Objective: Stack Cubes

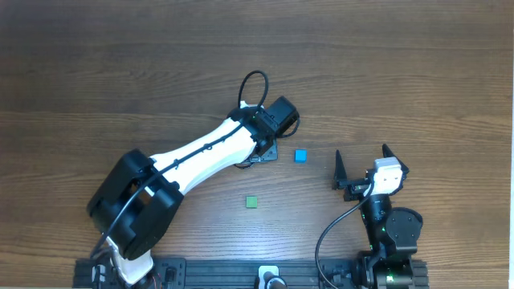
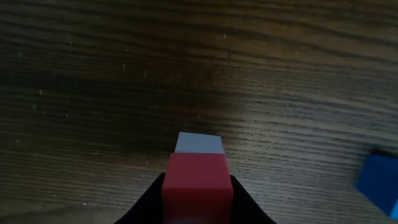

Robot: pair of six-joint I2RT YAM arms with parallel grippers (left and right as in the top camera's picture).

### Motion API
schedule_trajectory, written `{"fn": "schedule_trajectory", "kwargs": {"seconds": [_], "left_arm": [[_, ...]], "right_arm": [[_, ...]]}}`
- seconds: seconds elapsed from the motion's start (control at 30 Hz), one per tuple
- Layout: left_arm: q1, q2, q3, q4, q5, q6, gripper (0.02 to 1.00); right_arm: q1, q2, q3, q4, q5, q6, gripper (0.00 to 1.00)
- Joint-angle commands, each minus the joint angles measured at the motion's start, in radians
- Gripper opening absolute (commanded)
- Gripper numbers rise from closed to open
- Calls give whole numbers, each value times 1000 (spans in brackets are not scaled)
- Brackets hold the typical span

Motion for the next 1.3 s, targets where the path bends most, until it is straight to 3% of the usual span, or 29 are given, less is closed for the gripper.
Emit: {"fn": "schedule_trajectory", "kwargs": {"seconds": [0.03, 0.37, 0.63, 0.93, 1.3], "left_arm": [[6, 27, 11, 3, -16, 11, 110], [6, 28, 11, 3, -16, 11, 148], [6, 28, 11, 3, -16, 11, 544], [11, 24, 20, 13, -20, 11, 836], [119, 60, 241, -2, -26, 117, 860]], "right_arm": [[5, -8, -9, 2, -11, -2, 991], [5, -8, -9, 2, -11, -2, 991], [5, -8, -9, 2, -11, -2, 993], [5, -8, -9, 2, -11, -2, 991], [5, -8, -9, 2, -11, -2, 989]]}}
